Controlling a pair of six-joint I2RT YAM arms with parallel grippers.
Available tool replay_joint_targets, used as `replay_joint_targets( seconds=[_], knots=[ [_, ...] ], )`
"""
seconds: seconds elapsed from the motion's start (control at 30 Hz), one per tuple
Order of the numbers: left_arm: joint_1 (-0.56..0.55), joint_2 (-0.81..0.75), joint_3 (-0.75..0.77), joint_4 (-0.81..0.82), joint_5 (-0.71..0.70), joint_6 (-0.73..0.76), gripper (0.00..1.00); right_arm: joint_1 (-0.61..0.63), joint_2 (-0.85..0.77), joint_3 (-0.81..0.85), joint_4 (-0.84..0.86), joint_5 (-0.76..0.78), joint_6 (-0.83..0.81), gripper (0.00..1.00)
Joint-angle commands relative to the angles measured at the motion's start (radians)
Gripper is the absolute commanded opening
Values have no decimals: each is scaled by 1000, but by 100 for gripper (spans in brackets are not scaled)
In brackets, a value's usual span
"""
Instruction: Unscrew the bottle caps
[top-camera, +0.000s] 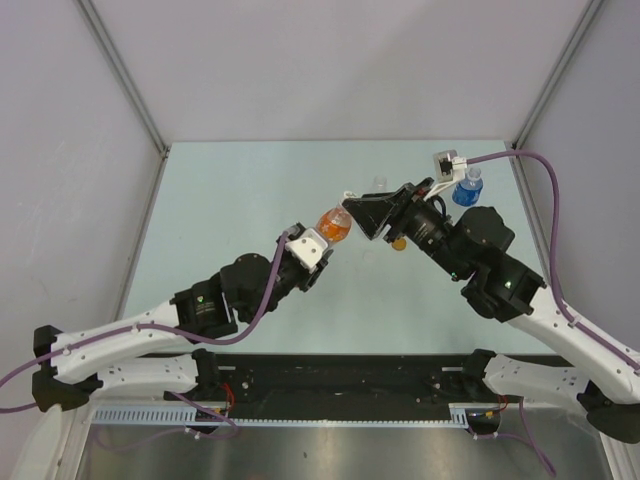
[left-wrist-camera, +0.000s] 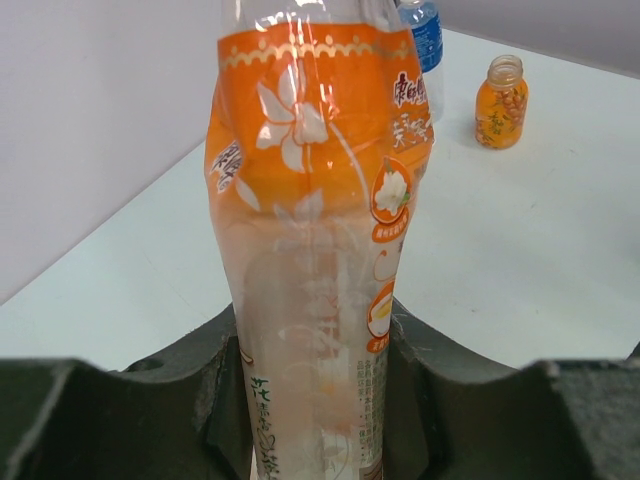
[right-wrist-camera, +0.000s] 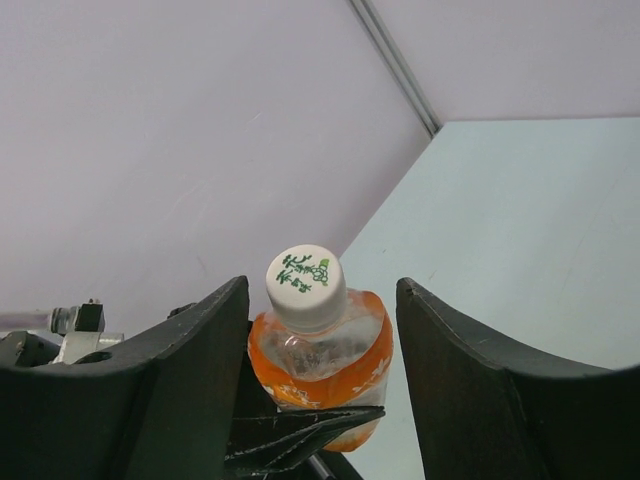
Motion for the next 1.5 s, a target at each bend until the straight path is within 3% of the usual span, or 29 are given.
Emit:
replay_joint_targets(
  seconds=[0.0, 0.4, 0.8, 0.97, 1.13, 1.3, 1.4, 1.47],
  knots=[
    [-14, 1, 4, 28, -20, 23, 0, 4, 11, 47, 27, 24, -22, 63],
    [-21, 5, 1, 23, -19, 26, 0, 4, 22, 48, 38, 24, -33, 56],
    [-24, 19, -4, 28, -14, 23, 0, 5, 11, 48, 68, 38, -39, 62],
    [-24, 18, -6, 34, -16, 24, 0, 5, 13, 48, 61, 33, -42, 54],
    [-26, 16, -7, 34, -17, 24, 0, 5, 11, 48, 57, 33, -42, 38],
    [-24, 13, -9, 36, -24, 23, 0, 4, 17, 48, 51, 24, -38, 36],
    [-24, 15, -7, 39, -27, 21, 0, 5, 21, 48, 51, 13, -35, 27],
    [-26, 13, -6, 39, -27, 21, 0, 5, 21, 48, 51, 3, -38, 12]
  ],
)
